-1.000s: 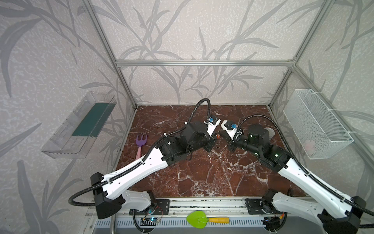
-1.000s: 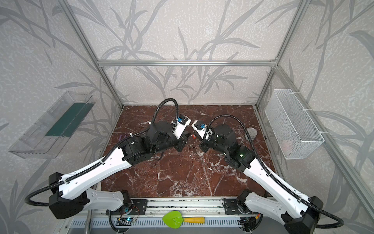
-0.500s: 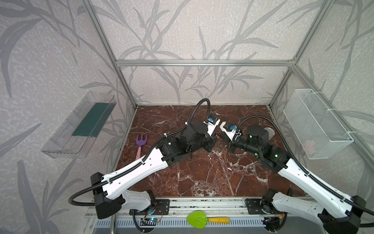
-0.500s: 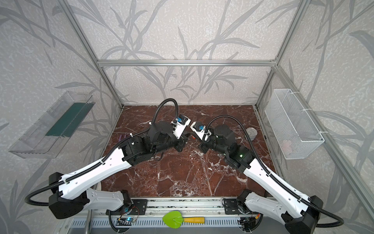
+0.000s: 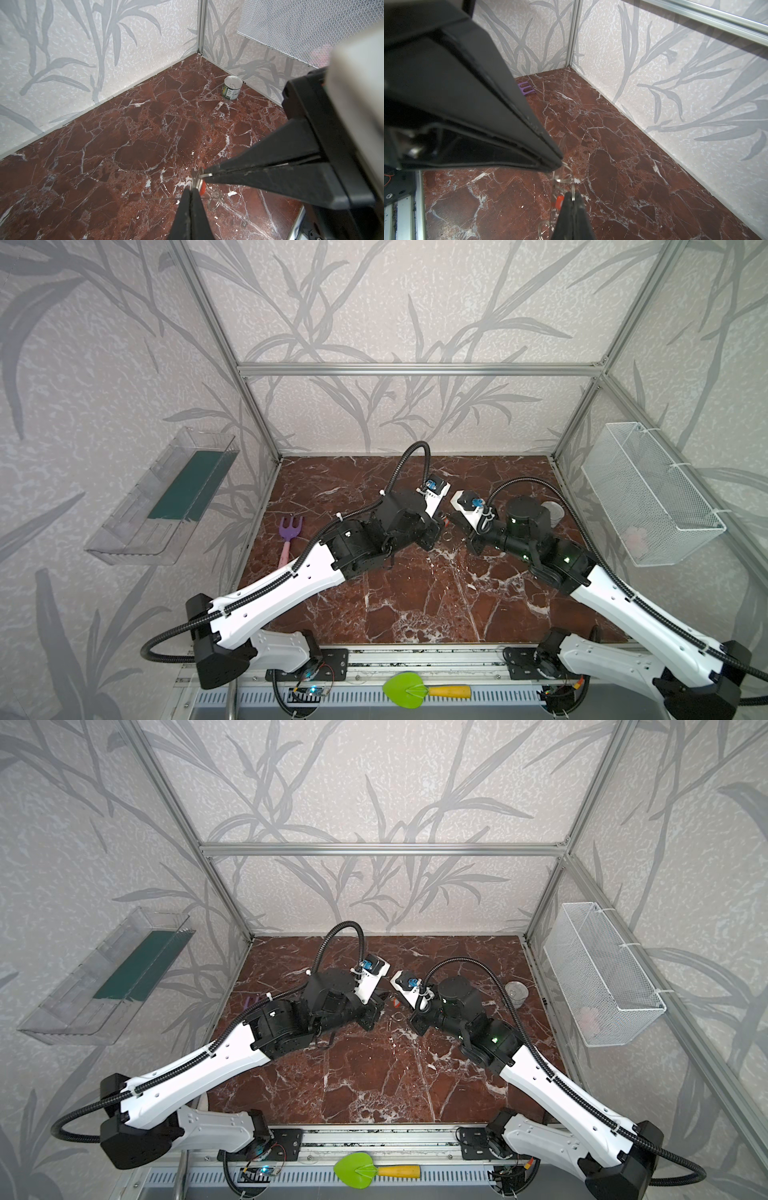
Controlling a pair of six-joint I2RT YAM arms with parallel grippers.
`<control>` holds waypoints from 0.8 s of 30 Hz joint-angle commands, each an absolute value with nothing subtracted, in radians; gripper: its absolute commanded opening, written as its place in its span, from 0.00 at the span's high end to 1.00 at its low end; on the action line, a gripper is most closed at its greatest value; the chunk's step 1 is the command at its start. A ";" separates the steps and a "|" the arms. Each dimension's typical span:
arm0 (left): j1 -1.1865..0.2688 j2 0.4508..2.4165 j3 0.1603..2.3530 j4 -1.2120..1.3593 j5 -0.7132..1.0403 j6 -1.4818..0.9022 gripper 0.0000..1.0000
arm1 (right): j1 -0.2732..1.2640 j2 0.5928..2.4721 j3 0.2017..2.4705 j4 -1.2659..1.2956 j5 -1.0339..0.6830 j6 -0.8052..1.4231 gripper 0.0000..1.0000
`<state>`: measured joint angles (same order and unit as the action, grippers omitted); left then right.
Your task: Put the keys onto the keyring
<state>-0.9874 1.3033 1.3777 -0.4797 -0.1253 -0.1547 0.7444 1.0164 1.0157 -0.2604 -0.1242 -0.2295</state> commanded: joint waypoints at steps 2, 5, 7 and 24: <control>-0.985 1.293 1.398 -0.475 -0.122 -0.174 1.00 | 0.753 1.012 1.025 -0.259 -0.129 -0.229 1.00; -0.984 1.293 1.397 -0.474 -0.117 -0.176 1.00 | 0.753 1.018 1.029 -0.259 -0.135 -0.233 1.00; -0.985 1.291 1.396 -0.469 -0.112 -0.176 1.00 | 0.752 1.020 1.031 -0.260 -0.139 -0.233 1.00; -0.985 1.299 1.395 -0.460 -0.095 -0.179 1.00 | 0.764 1.028 1.042 -0.270 -0.150 -0.247 1.00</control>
